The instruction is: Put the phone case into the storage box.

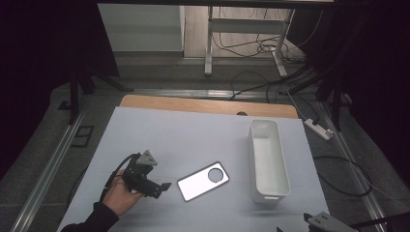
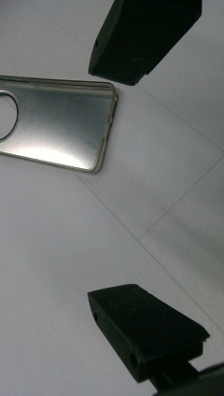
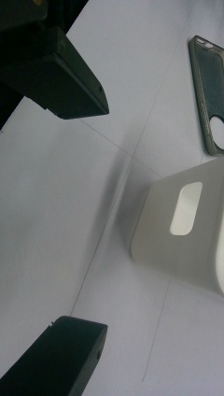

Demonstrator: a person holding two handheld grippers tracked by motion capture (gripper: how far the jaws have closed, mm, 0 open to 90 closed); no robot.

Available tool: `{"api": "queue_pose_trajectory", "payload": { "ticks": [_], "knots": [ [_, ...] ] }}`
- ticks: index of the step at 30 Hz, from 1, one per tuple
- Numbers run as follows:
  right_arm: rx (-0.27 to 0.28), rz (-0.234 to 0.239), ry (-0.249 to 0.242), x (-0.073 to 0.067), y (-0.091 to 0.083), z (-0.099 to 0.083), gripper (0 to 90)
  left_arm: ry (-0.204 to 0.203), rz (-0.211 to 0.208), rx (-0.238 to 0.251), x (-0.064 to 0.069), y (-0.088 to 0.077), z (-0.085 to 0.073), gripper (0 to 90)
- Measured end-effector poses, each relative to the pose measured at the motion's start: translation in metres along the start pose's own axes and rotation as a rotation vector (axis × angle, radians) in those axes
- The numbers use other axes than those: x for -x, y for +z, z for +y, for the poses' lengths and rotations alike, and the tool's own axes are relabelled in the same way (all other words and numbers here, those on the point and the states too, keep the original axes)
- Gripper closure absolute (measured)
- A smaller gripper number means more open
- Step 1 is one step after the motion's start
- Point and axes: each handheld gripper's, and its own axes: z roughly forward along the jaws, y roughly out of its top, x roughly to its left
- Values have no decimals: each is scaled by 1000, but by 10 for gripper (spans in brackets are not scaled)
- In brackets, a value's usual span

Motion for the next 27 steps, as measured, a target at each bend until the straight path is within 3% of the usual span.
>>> {"api": "queue_pose_trajectory", "payload": {
  "ticks": [27],
  "knots": [
    [-2, 4, -1, 1, 0, 0, 0, 77, -32, -99, 3, 43, 45, 0]
  ]
}}
